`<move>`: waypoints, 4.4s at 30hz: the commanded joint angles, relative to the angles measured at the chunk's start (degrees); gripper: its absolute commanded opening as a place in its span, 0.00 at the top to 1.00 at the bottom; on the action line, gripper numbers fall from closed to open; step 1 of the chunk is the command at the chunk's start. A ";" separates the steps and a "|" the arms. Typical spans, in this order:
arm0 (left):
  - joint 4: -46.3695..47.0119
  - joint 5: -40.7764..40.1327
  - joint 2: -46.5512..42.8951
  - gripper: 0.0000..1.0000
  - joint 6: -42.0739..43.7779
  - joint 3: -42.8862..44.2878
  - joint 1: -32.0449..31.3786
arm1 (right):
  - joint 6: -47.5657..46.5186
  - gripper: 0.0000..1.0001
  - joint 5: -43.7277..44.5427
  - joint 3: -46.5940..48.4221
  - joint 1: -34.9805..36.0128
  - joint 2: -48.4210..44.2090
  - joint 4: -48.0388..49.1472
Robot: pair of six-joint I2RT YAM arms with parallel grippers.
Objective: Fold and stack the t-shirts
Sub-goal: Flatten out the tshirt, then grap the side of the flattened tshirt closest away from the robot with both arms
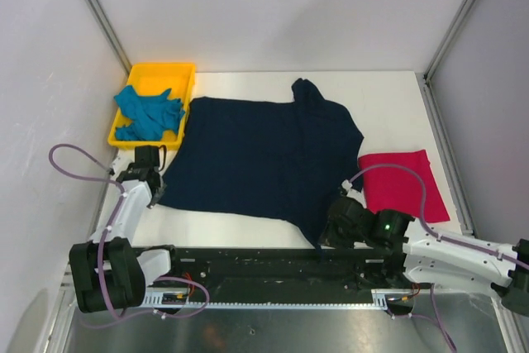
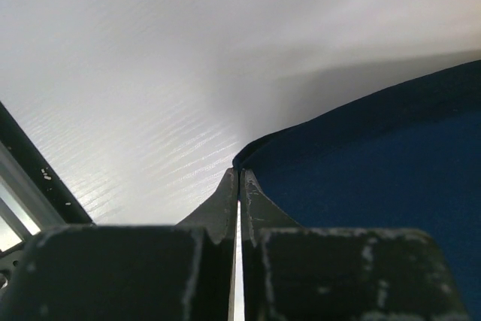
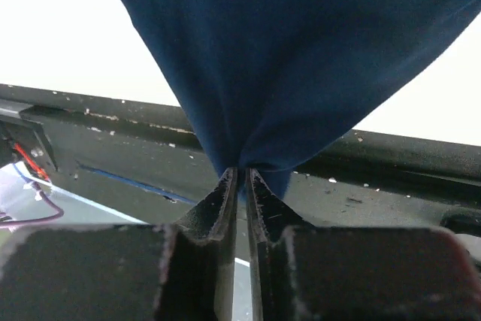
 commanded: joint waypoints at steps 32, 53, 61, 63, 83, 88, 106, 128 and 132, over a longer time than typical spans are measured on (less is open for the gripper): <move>-1.33 -4.03 3.28 1.00 4.43 5.16 4.15 | -16.31 0.72 8.06 9.34 -42.76 12.87 5.33; -1.25 -3.38 3.98 1.00 4.32 5.15 4.25 | -17.71 0.74 3.98 6.79 -46.35 29.75 17.61; -1.33 -3.28 3.93 1.00 4.31 5.05 4.36 | -17.01 0.75 4.63 2.12 -47.41 27.23 14.79; -1.30 -3.25 3.99 1.00 4.31 5.11 4.42 | -16.58 0.75 4.12 0.76 -47.58 25.64 14.44; -1.28 -1.44 4.28 1.00 4.42 4.92 4.83 | -16.28 0.54 3.71 6.78 -28.77 1.53 -0.85; -1.27 -1.32 4.94 1.00 4.30 5.14 4.79 | -7.25 0.53 10.48 6.86 -7.35 -3.85 -7.50; -1.29 0.22 5.78 1.00 3.98 4.83 4.82 | -15.95 0.35 19.27 18.35 18.00 22.63 -4.23; -1.15 2.03 7.37 1.00 3.79 5.96 4.70 | -22.76 0.91 13.74 20.17 14.71 28.18 -6.49; -1.10 2.57 7.46 1.00 5.40 8.44 4.06 | -26.68 0.95 11.49 21.33 6.12 21.25 -6.26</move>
